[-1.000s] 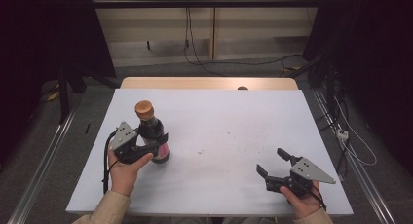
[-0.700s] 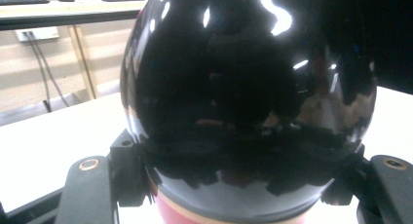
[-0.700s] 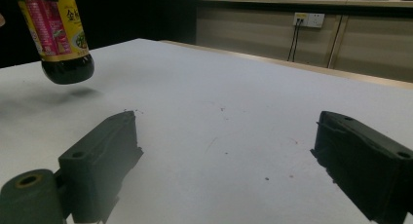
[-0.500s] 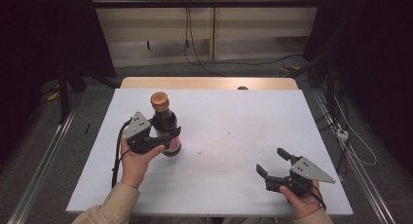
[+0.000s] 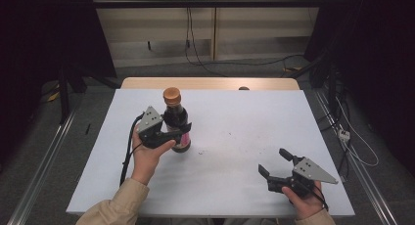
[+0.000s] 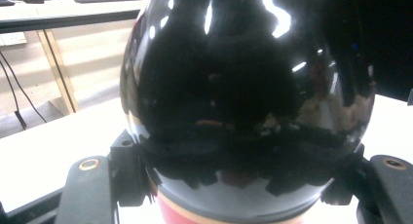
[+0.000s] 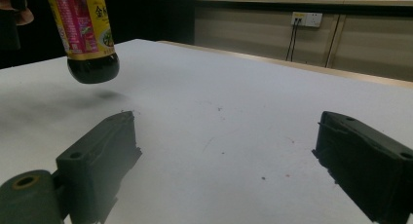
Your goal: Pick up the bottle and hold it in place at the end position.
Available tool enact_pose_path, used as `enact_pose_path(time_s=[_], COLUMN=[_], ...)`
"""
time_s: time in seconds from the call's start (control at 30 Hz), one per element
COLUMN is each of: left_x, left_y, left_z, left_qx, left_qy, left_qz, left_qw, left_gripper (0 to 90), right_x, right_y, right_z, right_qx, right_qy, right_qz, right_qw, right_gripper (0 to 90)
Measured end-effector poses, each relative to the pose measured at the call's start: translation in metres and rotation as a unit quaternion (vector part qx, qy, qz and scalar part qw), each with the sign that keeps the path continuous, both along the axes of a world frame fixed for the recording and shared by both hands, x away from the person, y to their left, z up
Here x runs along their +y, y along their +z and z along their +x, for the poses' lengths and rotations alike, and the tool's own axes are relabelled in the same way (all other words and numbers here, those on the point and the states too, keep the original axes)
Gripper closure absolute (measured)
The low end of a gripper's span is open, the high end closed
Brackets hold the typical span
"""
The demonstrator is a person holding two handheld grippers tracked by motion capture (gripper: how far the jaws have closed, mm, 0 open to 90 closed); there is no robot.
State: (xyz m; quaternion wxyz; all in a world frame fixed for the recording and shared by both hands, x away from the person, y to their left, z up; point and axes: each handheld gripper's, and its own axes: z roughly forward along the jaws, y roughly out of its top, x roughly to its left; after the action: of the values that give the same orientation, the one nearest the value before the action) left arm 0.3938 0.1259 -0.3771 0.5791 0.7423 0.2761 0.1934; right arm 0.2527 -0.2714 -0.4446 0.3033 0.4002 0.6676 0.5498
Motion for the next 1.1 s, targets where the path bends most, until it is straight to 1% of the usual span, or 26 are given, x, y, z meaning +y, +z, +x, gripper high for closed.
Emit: enact_pose_path(time_s=[0.2, 0.27, 0.33, 0.47, 0.5, 0.57, 0.73, 0.83, 0.87, 0.93, 0.97, 1.1], left_x=[-0.011, -0.013, -0.016, -0.023, -0.024, -0.027, -0.03, -0.033, -0.034, -0.036, -0.036, -0.041], left_y=[0.001, 0.002, 0.002, 0.0, 0.0, -0.001, -0.003, -0.004, -0.004, -0.004, -0.004, -0.005], left_z=[0.007, 0.009, 0.011, 0.014, 0.015, 0.017, 0.022, 0.025, 0.026, 0.028, 0.029, 0.032], left_qx=[-0.003, -0.007, -0.008, -0.003, -0.005, -0.003, 0.002, 0.004, 0.005, 0.005, 0.002, 0.003], left_qy=[-0.006, -0.01, -0.013, -0.015, -0.018, -0.018, -0.019, -0.023, -0.021, -0.024, -0.024, -0.029], left_qz=[0.001, 0.006, 0.006, 0.004, 0.009, 0.01, 0.004, 0.005, 0.003, 0.004, 0.008, 0.006], left_qw=[1.0, 0.9999, 0.9999, 0.9999, 0.9998, 0.9998, 0.9998, 0.9997, 0.9998, 0.9997, 0.9997, 0.9996], left_gripper=[30.5, 30.5, 30.5, 30.5, 30.5, 30.5, 30.5, 30.5, 30.5, 30.5, 30.5, 30.5], right_x=[0.0, -0.001, -0.001, -0.002, -0.002, -0.003, -0.003, -0.003, -0.003, -0.002, -0.003, -0.003], right_y=[0.0, 0.0, 0.0, 0.0, 0.0, 0.0, 0.0, 0.001, 0.001, 0.0, 0.0, 0.001], right_z=[0.0, 0.0, 0.0, 0.0, 0.0, 0.0, 0.0, 0.0, 0.0, 0.0, 0.0, 0.0], right_qx=[0.0, 0.0, 0.0, -0.001, 0.0, 0.002, 0.001, -0.001, -0.001, 0.0, 0.0, -0.002], right_qy=[-0.001, -0.001, -0.002, -0.005, -0.006, -0.007, -0.007, -0.005, -0.003, -0.003, -0.004, -0.006], right_qz=[0.001, 0.001, 0.002, 0.004, 0.005, 0.006, 0.006, 0.005, 0.005, 0.006, 0.006, 0.006], right_qw=[1.0, 1.0, 1.0, 1.0, 1.0, 1.0, 1.0, 1.0, 1.0, 1.0, 1.0, 1.0], right_gripper=[7.1, 7.1, 7.1, 7.1, 7.1, 7.1, 7.1, 7.1, 7.1, 7.1, 7.1, 7.1])
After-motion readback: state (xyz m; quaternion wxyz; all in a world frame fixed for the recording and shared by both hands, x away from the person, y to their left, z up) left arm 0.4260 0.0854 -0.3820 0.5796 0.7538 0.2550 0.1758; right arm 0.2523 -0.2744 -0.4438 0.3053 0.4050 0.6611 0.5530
